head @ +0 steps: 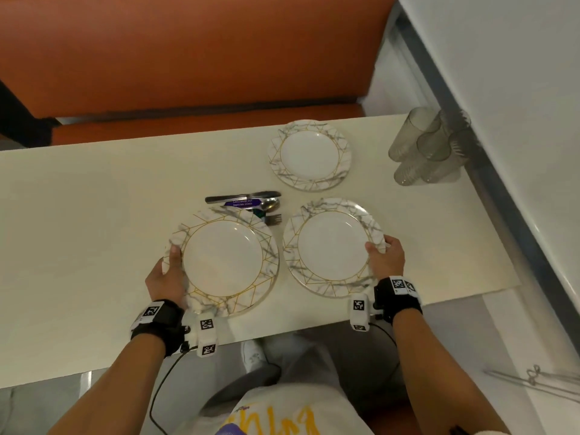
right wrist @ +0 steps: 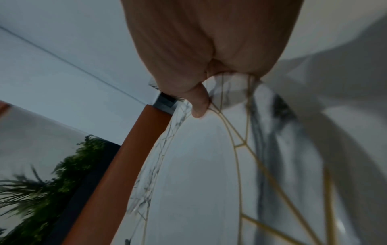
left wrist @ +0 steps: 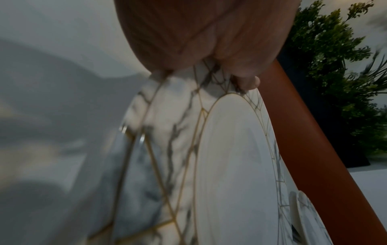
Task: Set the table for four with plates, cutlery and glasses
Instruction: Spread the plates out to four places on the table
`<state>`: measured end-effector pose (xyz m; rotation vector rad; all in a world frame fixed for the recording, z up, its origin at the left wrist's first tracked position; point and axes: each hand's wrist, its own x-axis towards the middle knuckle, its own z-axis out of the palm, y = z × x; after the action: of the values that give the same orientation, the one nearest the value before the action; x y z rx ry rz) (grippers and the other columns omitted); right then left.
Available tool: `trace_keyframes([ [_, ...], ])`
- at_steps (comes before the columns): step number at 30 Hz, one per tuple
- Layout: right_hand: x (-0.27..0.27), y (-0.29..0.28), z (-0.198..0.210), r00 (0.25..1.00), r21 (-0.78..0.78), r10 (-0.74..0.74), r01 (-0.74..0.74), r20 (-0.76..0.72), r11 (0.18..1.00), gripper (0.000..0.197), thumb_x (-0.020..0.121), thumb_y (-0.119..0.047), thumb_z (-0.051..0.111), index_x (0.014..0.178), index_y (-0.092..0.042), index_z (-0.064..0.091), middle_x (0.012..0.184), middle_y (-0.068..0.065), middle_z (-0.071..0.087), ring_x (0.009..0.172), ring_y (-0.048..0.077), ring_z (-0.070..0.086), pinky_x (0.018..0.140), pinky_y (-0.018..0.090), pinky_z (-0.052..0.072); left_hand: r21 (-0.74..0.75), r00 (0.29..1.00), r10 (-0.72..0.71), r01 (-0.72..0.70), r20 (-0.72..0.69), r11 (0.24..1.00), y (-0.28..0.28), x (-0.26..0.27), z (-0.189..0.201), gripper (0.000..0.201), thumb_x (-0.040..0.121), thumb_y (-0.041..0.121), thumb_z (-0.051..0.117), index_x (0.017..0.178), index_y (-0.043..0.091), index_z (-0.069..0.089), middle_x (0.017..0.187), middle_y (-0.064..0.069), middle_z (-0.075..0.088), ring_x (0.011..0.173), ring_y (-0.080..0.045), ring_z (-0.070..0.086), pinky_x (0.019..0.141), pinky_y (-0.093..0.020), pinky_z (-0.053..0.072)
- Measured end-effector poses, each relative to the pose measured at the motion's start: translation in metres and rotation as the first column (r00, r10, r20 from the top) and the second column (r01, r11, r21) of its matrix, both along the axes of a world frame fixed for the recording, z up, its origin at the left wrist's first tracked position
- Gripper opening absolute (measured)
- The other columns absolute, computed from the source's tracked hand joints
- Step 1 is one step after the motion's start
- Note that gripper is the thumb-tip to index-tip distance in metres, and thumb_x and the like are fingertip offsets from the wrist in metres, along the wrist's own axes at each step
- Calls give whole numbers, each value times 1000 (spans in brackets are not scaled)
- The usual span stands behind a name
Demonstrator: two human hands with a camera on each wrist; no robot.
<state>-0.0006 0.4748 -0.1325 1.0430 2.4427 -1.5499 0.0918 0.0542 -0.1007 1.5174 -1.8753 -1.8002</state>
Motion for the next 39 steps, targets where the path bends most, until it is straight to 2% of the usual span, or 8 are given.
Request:
trace_keyframes([
  [5, 27, -1, -9, 998, 21, -43, 42, 51, 999, 44, 92, -17, 71, 131, -10, 52, 127, 12, 63, 100, 21, 57, 88, 30, 46, -8, 998, -46, 46, -39, 999, -13, 23, -10, 88, 76, 80, 69, 134, 13, 67, 128, -1, 70, 121, -26, 65, 110, -45, 49],
  [11, 40, -9, -7, 997, 76, -73, 70, 29, 995, 42, 93, -12, 68, 131, -5, 51, 123, 16, 63, 99, 25, 60, 82, 29, 45, -9, 995, -82, 81, -62, 997, -10, 31, -10, 36, 95, 58, 64, 91, 23, 66, 87, 8, 66, 86, -18, 62, 91, -36, 52],
  [16, 50, -7, -13, 996, 94, -65, 60, 56, 994, 45, 90, -13, 71, 130, -4, 53, 124, 19, 64, 105, 31, 63, 82, 29, 46, 11, 993, -81, 82, -82, 997, -9, 38, -11, 46, 89, 68, 66, 98, 23, 69, 92, -8, 71, 84, -21, 61, 99, -54, 53],
  [21, 55, 0, -14, 996, 110, -50, 42, 77, 993, 46, 91, -12, 70, 132, -4, 52, 124, 19, 63, 94, 25, 57, 82, 29, 45, 17, 995, -77, 78, -60, 997, -4, 39, -6, 74, 82, 75, 66, 121, 13, 70, 129, -11, 69, 120, -37, 65, 105, -52, 51],
  [25, 58, 5, -13, 994, 145, -45, 30, 99, 989, 46, 90, -12, 71, 131, -4, 53, 125, 19, 62, 99, 28, 59, 83, 31, 46, 36, 996, -83, 85, -40, 996, 0, 37, -3, 72, 81, 77, 66, 111, 12, 73, 103, -10, 74, 106, -30, 68, 94, -41, 54],
  [32, 55, 1, -3, 977, 407, -5, -85, 215, 909, 52, 88, -31, 71, 131, -7, 55, 134, 18, 49, 125, 38, 45, 101, 47, 43, 46, 998, -66, 66, 0, 997, -3, 33, -11, 108, 62, 93, 66, 133, 11, 66, 133, -12, 68, 122, -31, 65, 100, -45, 56],
  [37, 44, -19, 16, 995, 499, 102, -99, 21, 861, 31, 86, -15, 66, 117, -14, 63, 119, 13, 58, 115, 36, 47, 92, 43, 42, 111, 996, -85, 89, -42, 990, -3, 27, -2, 79, 74, 77, 74, 121, 13, 73, 118, -11, 75, 105, -25, 71, 85, -33, 59],
  [39, 37, -38, 25, 974, 430, 207, -147, -96, 891, 24, 87, -7, 63, 109, -13, 67, 106, 10, 62, 106, 31, 54, 86, 36, 44, 155, 996, -84, 89, -40, 984, -5, 25, -2, 94, 66, 82, 77, 129, 13, 69, 123, -11, 74, 108, -25, 71, 89, -37, 59],
])
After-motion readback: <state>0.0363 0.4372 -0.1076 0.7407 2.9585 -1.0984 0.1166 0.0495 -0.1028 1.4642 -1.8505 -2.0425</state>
